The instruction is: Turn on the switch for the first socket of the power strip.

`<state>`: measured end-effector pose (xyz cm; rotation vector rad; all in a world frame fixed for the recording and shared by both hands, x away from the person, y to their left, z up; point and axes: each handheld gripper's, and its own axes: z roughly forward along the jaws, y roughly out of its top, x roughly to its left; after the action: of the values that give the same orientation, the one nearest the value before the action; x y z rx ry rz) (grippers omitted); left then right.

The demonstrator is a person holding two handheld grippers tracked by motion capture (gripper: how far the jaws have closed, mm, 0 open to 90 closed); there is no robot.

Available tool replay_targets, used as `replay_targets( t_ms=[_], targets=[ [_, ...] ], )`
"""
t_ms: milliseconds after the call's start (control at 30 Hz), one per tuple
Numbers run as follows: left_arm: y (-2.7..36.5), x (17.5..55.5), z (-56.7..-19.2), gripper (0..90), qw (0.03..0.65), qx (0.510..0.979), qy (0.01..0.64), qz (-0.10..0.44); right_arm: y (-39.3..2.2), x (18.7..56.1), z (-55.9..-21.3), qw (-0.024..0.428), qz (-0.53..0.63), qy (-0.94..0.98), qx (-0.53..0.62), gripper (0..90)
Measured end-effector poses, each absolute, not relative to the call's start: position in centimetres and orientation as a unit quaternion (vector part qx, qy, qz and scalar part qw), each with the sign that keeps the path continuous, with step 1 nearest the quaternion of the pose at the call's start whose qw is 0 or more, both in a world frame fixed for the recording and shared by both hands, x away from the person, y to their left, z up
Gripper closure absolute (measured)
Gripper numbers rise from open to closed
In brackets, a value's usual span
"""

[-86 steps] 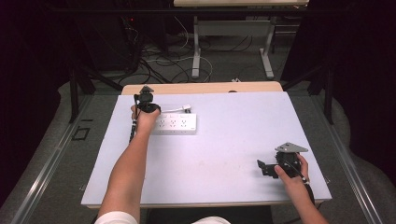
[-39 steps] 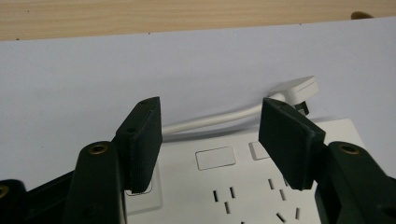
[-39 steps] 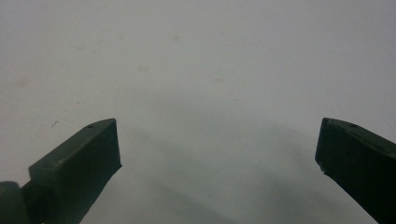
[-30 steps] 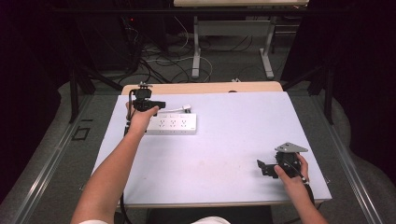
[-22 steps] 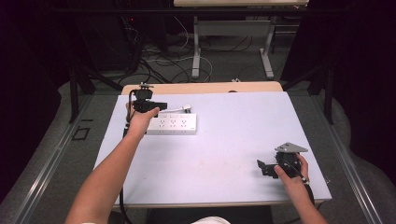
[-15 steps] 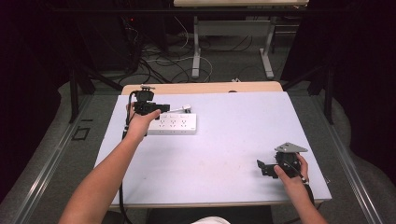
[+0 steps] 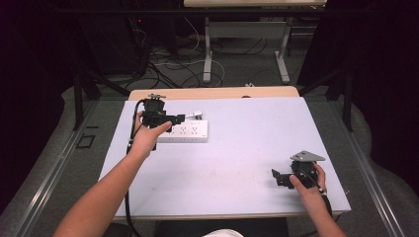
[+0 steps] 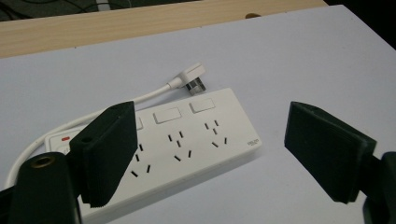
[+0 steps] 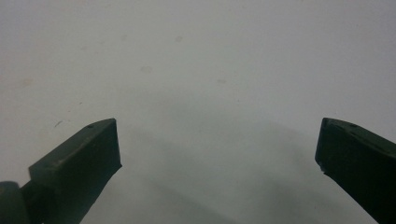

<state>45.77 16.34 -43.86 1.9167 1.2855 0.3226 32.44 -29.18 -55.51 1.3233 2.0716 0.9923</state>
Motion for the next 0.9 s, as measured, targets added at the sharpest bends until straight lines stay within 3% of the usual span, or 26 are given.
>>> replay_targets(
  t_ms=[100, 233, 333, 900],
  targets=[
    [16.4, 45.3, -43.8, 15.2, 0.396, 0.757, 0.504, 0.127, -29.2, 32.5, -55.5, 0.243, 0.364, 0.758, 0.484, 0.0],
    [16.5, 44.7, -43.8, 4.7, 0.392, 0.762, 0.502, 0.118, -29.2, 32.4, -55.5, 0.242, 0.364, 0.758, 0.484, 0.0],
    [16.5, 44.3, -44.0, 2.1, 0.392, 0.766, 0.496, 0.118, -29.1, 32.4, -55.5, 0.241, 0.364, 0.757, 0.486, 0.0],
    [17.3, 41.3, -43.9, 0.3, 0.420, 0.758, 0.489, 0.100, -29.1, 32.4, -55.5, 0.241, 0.364, 0.756, 0.488, 0.0]
  ],
)
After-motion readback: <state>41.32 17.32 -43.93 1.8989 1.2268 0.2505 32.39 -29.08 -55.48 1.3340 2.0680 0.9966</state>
